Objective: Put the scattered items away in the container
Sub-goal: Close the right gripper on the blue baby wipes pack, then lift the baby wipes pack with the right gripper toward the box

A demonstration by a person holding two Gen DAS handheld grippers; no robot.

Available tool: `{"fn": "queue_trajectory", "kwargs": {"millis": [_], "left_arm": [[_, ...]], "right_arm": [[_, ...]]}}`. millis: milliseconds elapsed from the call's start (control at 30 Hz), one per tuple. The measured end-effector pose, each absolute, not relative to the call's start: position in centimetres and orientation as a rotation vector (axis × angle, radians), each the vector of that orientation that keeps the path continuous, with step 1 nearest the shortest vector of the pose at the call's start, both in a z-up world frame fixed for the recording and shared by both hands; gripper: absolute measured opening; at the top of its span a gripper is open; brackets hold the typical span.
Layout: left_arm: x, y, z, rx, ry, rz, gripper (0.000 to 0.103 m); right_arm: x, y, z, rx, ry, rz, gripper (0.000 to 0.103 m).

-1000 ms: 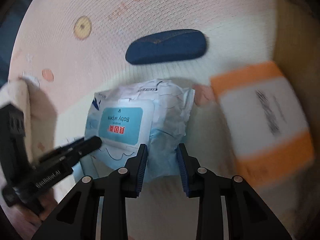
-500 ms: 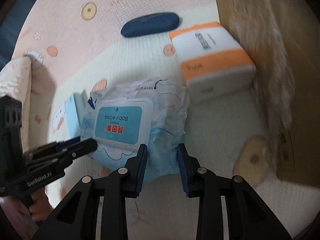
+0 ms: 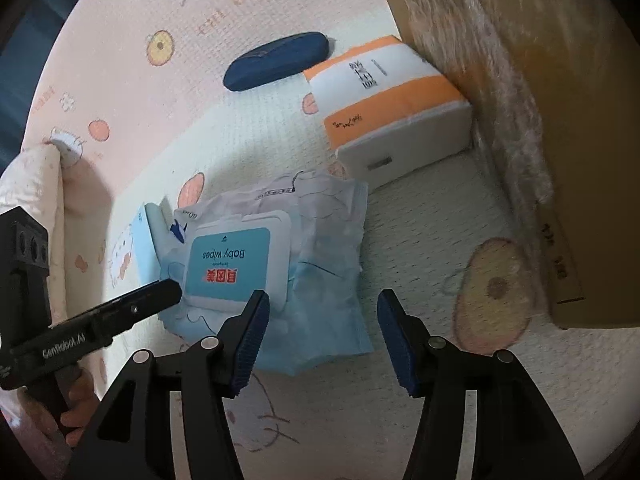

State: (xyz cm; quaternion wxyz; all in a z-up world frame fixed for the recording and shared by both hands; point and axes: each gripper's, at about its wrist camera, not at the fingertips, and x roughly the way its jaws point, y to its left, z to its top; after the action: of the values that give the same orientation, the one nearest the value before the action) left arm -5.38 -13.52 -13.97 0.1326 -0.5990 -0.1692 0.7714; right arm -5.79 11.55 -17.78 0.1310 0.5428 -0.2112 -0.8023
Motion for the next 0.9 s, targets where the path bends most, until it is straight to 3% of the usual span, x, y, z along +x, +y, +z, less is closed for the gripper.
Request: {"fn": "queue_trajectory", "kwargs": {"millis": [133,567,733,900], "left_arm": [[-6.5,-13.7,-14.8,-1.744,-0.625,2.169,0.049],[-6.7,-13.9,-15.1,-1.742,-0.608,2.155,0.051],[-6.4,-14.7,-15.9,-1.798,-0.806,2.136,0.053],[-6.2,-13.5,-14.9,-1.762,-0.661,2.207,0.046]], "right_arm": [[-6.6,11.0,-17.7,1.559,-0.607,-2.344,0.054],[-7.3,11.8,-19.1,1.579,-0.833,-2.286,0.059],[-7.3,11.7,-19.2,1.588,-0.844,-2.280,0.059],[-7.8,11.1,-19.1,1.611,-0.813,-2.281,0.059]]}}
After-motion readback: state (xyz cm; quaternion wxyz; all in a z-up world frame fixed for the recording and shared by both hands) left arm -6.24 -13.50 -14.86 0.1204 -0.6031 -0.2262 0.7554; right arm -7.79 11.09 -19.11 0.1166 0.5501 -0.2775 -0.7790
